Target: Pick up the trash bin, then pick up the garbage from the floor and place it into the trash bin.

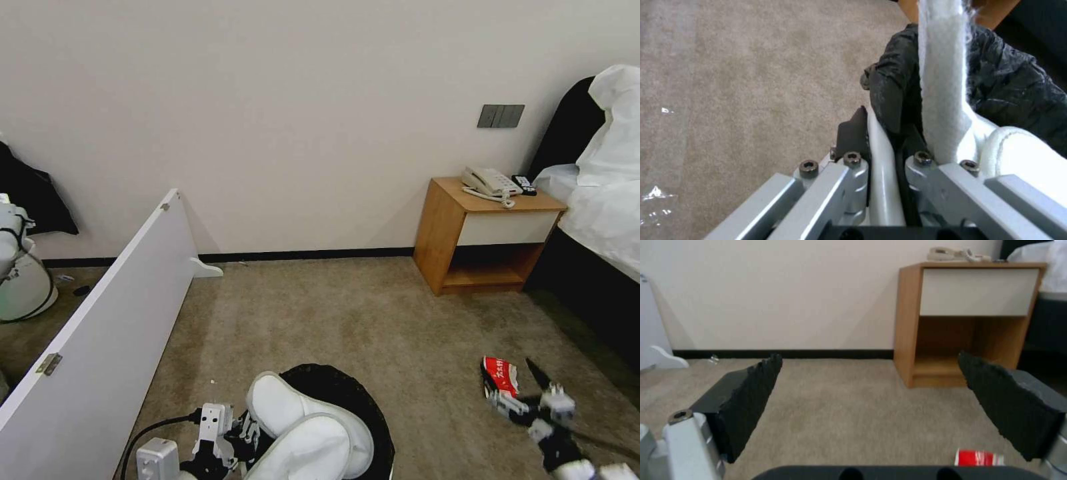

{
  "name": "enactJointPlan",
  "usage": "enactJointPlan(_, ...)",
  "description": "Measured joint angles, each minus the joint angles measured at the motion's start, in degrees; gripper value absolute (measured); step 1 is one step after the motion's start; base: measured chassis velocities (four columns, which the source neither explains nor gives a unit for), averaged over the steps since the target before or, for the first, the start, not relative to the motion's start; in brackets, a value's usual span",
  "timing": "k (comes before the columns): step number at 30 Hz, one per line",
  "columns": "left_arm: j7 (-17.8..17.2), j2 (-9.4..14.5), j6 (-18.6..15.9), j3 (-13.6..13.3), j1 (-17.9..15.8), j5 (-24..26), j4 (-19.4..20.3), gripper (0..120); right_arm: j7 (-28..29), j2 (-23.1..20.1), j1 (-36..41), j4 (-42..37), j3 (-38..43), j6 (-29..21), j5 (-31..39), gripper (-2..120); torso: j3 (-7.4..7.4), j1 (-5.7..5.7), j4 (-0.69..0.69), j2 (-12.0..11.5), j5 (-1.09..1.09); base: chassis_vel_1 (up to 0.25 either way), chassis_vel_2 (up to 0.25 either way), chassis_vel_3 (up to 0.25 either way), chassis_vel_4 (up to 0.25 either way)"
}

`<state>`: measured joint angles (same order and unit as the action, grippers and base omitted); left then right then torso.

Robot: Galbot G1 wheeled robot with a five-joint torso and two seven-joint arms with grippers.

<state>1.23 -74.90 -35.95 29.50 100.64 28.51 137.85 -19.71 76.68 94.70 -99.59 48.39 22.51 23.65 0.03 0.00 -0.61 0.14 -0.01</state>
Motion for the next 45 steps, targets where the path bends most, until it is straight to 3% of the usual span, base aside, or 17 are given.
enactJointPlan(3, 0.2, -0.3, 0.3, 0.0, 0.3, 0.0, -0.5, 5, -2.5, 3.5, 0.1, 2.0, 0.9, 2.0, -0.7, 100, 0.0, 0.0, 0.0, 0.0, 0.0, 0.0, 0.0, 0.0, 0.0)
enactJointPlan(10, 0.3, -0.9, 0.5, -0.7, 0.4, -0.6, -0.8, 5, -3.8, 5.9, 0.0, 3.0, 1.1, 3.5, -1.1, 100, 0.01, 0.0, 0.0, 0.0, 0.01, 0.0, 0.0, 0.0, 0.0)
enactJointPlan(45, 0.4, -2.1, 0.6, -1.5, 0.5, -1.8, -0.7, 5, -5.0, 5.7, -0.2, 4.4, 1.0, 4.2, 0.7, 100, 0.01, 0.0, 0.0, 0.0, 0.01, 0.0, 0.0, 0.0, 0.0)
